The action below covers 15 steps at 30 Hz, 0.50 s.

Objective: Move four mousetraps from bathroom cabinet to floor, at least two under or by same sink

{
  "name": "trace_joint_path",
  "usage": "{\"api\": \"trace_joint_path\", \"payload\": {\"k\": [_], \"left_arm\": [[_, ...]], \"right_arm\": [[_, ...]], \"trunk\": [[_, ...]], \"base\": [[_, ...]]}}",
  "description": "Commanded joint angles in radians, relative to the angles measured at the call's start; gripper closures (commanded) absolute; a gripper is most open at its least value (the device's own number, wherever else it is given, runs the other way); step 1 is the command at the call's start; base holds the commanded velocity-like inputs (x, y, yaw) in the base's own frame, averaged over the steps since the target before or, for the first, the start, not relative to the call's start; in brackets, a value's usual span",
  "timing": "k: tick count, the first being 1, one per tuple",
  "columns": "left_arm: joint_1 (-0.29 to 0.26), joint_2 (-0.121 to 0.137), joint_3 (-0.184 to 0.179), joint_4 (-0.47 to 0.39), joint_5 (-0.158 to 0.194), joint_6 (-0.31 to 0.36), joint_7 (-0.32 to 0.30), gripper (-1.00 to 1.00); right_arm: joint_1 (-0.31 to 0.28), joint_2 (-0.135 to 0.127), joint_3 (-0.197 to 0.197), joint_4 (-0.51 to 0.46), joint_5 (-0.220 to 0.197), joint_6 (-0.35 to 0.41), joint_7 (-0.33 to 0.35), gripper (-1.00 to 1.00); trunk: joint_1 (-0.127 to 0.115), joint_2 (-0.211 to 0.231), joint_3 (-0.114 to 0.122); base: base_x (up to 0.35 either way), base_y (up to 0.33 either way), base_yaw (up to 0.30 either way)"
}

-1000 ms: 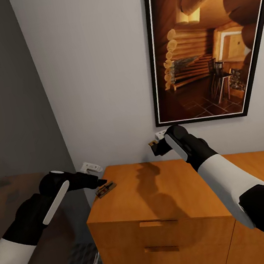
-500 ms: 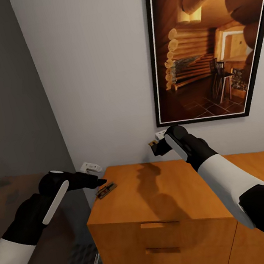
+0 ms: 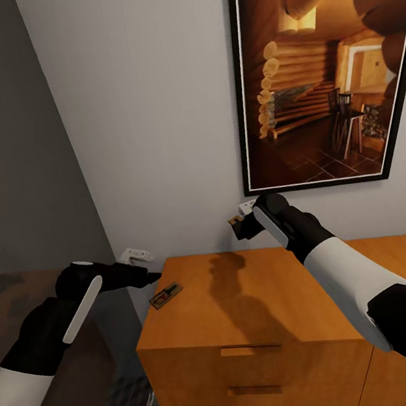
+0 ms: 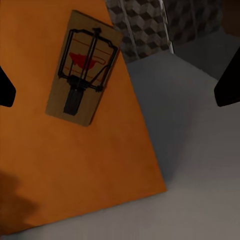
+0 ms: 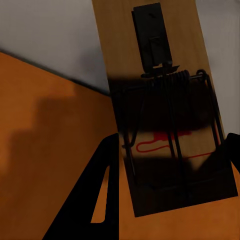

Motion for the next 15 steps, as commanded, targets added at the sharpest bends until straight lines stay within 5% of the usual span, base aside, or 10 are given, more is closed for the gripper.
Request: {"api": "trace_joint_path", "payload": {"k": [1,9,15], "left_arm": [[-0.001,0.001,0.0,0.0,-0.01,0.002,-0.01,-1.0],[-0.001,-0.021,0.0,0.015,-0.008,-0.001,-0.008,-1.0],[-0.001,-0.063,-0.005,0.086,-0.013,-0.003,-0.007,-1.0]], "right_arm": [[-0.001,0.0,0.001,0.0,-0.001,0.003,0.001,1.0],[-0.001,0.0,0.001,0.0,-0.002,0.003,0.001,1.0],[-0.001,-0.001,0.001,0.0,-0.004,0.003,0.002,1.0]], "trunk": [[0.0,-0.001,-0.001],[0.0,-0.001,-0.001],[0.0,-0.001,-0.001]], "base": [[0.003,0.002,0.0],[0.001,0.001,0.0],[0.0,0.0,0.0]]}}
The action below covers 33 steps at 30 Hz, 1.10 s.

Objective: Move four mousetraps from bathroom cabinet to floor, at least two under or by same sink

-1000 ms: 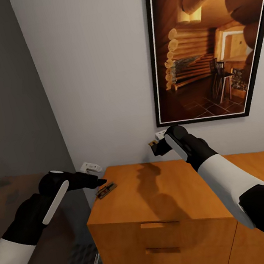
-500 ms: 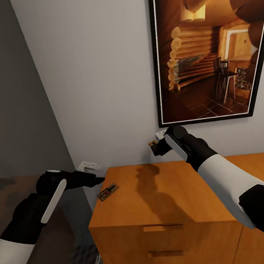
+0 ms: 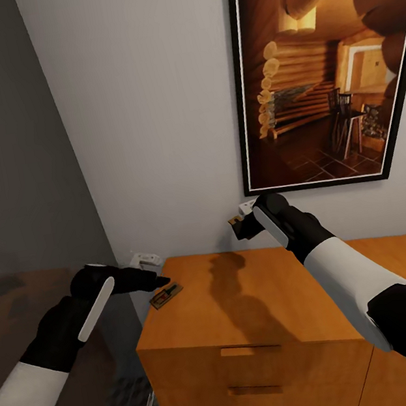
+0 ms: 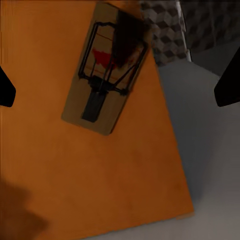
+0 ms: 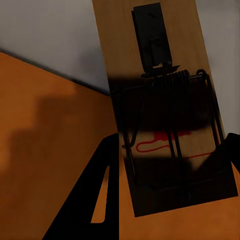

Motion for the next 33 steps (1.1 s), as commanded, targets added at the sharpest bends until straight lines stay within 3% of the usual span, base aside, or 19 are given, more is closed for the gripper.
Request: {"api": "trace_joint_path", "payload": {"k": [1,5,9,33], "left_arm": [[-0.001,-0.006,-0.002,0.01,-0.012,0.002,-0.01,-1.0],[-0.001,-0.03,-0.004,0.039,-0.017,0.001,-0.009,-1.0],[-0.001,-0.038,-0.004,0.048,-0.019,0.0,-0.009,-1.0],[-0.001,-0.045,-0.006,0.064,-0.015,-0.002,-0.005,-1.0]], "right_arm": [[-0.001,0.0,0.001,0.0,-0.002,0.003,0.001,1.0],[-0.001,-0.001,0.001,0.0,-0.004,0.003,0.001,1.0],[-0.001,-0.001,0.001,0.001,-0.005,0.003,0.001,1.0],[-0.001,-0.001,0.002,0.001,-0.005,0.003,0.001,1.0]], "trunk": [[0.0,-0.001,-0.001],[0.0,-0.001,-0.001],[0.0,-0.001,-0.001],[0.0,-0.001,-0.001]], "base": [[0.0,0.0,0.0],[0.0,0.0,0.0],[0.0,0.0,0.0],[0.0,0.0,0.0]]}}
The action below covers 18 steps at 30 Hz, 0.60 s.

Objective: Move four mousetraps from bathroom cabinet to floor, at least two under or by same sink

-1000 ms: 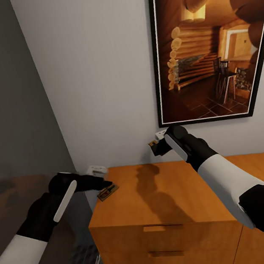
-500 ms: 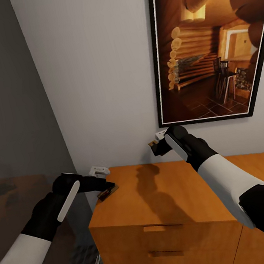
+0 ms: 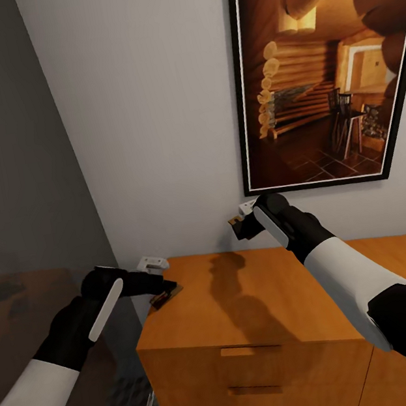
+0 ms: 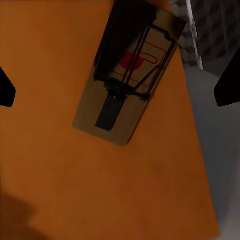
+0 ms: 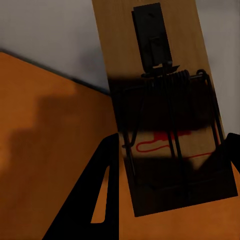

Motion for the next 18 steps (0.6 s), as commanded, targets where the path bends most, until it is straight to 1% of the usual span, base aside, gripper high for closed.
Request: {"api": "trace_joint_path", "payload": {"k": [1,13,18], "left_arm": [[-0.001,0.001,-0.001,0.003,-0.01,0.002,-0.01,-1.0],[-0.001,-0.001,0.0,0.078,-0.012,-0.003,-0.009,-1.0],[-0.001,-0.001,0.0,0.095,-0.014,-0.008,-0.01,-1.0]], "right_arm": [[-0.001,0.0,0.001,0.0,-0.001,0.003,0.001,1.0],[-0.001,0.0,0.001,0.0,-0.001,0.003,0.001,1.0],[-0.001,0.0,0.001,0.001,-0.001,0.003,0.001,1.0]], "trunk": [[0.0,-0.001,-0.001],[0.0,-0.001,-0.001],[0.0,-0.001,-0.001]], "base": [[0.0,0.0,0.0],[0.0,0.0,0.0],[0.0,0.0,0.0]]}}
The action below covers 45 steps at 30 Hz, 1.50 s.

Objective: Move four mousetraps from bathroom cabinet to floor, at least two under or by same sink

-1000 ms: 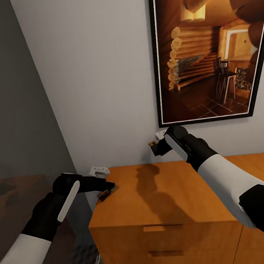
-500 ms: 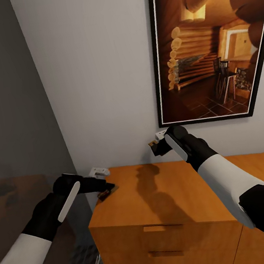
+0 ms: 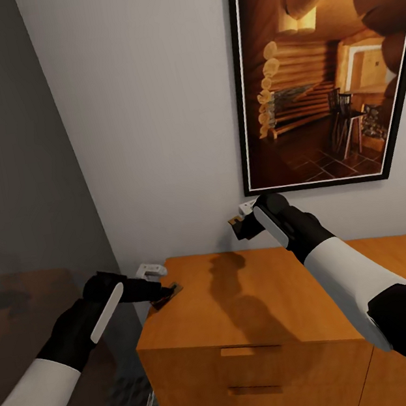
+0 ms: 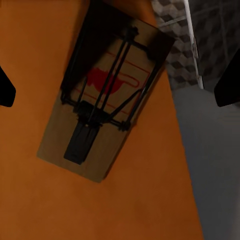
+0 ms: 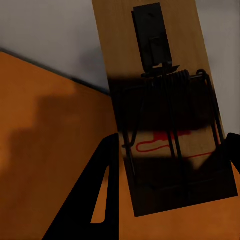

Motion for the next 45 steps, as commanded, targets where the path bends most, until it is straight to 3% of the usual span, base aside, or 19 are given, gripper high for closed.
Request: {"api": "trace_joint_path", "payload": {"k": [1,13,33,45], "left_arm": [[-0.001,0.001,-0.001,0.001,-0.01,0.001,-0.01,-1.0],[-0.001,0.0,-0.001,0.008,-0.011,-0.001,-0.01,-1.0],[-0.001,-0.03,-0.002,0.007,-0.021,-0.001,-0.009,-1.0],[-0.001,-0.089,0.001,0.012,-0.133,0.002,-0.015,-1.0]], "right_arm": [[-0.001,0.0,0.001,-0.001,-0.001,0.003,0.001,1.0],[-0.001,0.0,0.001,-0.001,-0.001,0.003,0.0,1.0],[-0.001,0.0,0.001,0.0,-0.001,0.003,0.0,1.0],[-0.001,0.001,0.003,0.0,-0.001,0.003,-0.002,1.0]], "trunk": [[0.0,-0.001,-0.001],[0.0,-0.001,-0.001],[0.0,-0.001,-0.001],[0.0,-0.001,-0.001]], "base": [[0.0,0.0,0.0],[0.0,0.0,0.0],[0.0,0.0,0.0],[0.0,0.0,0.0]]}}
